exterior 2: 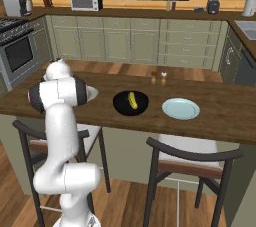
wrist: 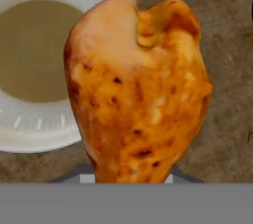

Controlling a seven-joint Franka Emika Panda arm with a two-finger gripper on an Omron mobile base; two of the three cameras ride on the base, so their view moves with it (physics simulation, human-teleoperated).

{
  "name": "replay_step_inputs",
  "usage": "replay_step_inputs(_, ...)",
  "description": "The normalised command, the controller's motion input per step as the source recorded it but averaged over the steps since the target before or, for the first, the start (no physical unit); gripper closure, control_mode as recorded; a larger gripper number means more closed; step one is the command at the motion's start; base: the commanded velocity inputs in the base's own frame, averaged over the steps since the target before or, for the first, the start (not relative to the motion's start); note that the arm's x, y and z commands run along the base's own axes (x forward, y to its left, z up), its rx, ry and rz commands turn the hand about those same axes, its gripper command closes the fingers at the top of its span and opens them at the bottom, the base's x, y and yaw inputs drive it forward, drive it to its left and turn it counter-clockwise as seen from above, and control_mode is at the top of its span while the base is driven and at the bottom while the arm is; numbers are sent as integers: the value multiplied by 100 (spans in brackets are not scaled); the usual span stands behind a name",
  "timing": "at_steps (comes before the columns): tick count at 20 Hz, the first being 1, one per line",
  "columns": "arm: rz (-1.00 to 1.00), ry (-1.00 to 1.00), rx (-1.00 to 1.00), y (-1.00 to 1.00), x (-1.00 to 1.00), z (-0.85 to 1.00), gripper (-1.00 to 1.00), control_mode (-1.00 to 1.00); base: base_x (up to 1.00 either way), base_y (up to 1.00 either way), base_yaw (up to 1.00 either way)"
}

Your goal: Pick the chicken drumstick and cucumber from their plates and place them in the bowl. Then put the bowl in the fridge.

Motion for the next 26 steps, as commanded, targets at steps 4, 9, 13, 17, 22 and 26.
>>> replay_step_inputs(4, -1, -2, 0, -46, -30, 78, 100, -100, 0, 0, 0)
replay_step_inputs(9, -4, 1, 0, -86, -24, 51, 100, -100, 0, 0, 0)
replay_step_inputs(13, -3, 6, 0, -85, -13, 41, 100, -100, 0, 0, 0)
replay_step_inputs(17, 0, 4, 0, -93, -4, 9, 100, -100, 0, 0, 0)
replay_step_inputs(22, 1, 10, 0, -94, 0, 0, 100, -100, 0, 0, 0)
replay_step_inputs(26, 9, 15, 0, -73, 0, 0, 100, -100, 0, 0, 0)
